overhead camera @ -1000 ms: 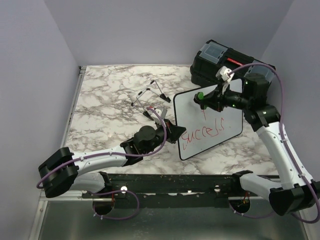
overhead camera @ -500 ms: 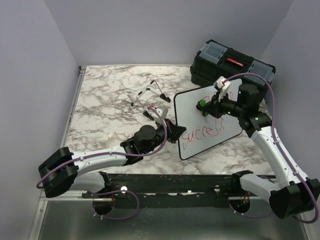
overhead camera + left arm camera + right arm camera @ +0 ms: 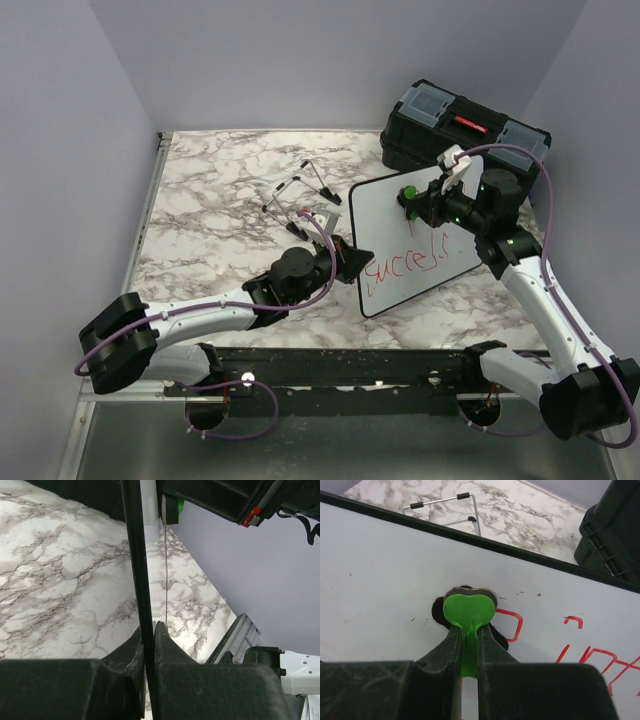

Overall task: Erase the whiteboard
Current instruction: Erase the whiteboard at the center of the board.

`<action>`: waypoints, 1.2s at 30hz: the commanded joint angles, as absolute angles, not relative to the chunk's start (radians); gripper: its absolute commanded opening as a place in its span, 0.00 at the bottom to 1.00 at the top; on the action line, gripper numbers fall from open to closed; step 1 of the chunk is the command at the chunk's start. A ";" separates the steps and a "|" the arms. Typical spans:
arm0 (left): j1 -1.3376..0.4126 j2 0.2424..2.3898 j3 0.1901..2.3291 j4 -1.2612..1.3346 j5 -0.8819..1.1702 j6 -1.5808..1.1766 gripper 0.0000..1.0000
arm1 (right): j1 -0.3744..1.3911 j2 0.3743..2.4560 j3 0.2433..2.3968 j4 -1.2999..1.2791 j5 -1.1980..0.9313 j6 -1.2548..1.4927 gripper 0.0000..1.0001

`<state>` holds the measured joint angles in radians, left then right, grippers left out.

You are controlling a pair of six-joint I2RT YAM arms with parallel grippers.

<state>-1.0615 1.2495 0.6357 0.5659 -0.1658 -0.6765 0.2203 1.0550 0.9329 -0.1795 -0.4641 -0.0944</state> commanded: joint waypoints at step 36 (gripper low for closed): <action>-1.083 1.261 0.630 0.624 -0.064 -0.611 0.00 | 0.215 1.103 0.971 -0.133 -0.374 -0.158 0.01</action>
<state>-1.0595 1.2610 0.6273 0.5846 -0.1673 -0.6998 0.2081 1.0824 0.9485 -0.3019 -0.6769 -0.3542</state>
